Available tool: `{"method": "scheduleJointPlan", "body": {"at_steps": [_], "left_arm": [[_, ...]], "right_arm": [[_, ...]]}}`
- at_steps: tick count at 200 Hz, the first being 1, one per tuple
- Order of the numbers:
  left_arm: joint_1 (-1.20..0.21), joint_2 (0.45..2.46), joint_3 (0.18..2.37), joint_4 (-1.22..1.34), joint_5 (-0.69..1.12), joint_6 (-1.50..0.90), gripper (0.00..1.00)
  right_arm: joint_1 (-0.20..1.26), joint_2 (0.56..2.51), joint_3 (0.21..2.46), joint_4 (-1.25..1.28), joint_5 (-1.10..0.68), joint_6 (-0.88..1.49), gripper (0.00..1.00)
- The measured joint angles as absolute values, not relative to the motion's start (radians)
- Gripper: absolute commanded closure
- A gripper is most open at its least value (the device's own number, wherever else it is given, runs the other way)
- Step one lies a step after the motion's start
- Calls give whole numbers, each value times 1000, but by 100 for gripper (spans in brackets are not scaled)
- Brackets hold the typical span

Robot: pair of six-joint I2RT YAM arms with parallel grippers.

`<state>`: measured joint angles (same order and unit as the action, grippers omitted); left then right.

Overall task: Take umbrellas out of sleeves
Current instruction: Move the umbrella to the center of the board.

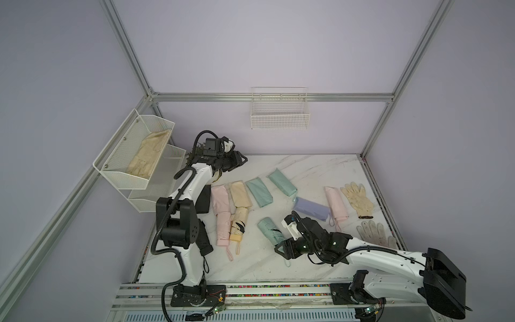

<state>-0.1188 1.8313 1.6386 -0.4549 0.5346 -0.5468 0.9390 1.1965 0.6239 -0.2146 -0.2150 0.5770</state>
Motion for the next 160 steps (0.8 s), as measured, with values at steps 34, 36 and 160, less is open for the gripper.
{"method": "scheduleJointPlan", "body": {"at_steps": [34,36,160], "left_arm": [[-133,1772,1536,-429,559,-545,49],[-134,1773,1531,-430,561,-545,50],[-80,1788,1475,-372,659,-593,50]], "right_arm": [[939,1342,731,-267,-113,535,13],[939,1354,738,-268,-103,535,12],[908,1734,970,-314,60,479,36]]}}
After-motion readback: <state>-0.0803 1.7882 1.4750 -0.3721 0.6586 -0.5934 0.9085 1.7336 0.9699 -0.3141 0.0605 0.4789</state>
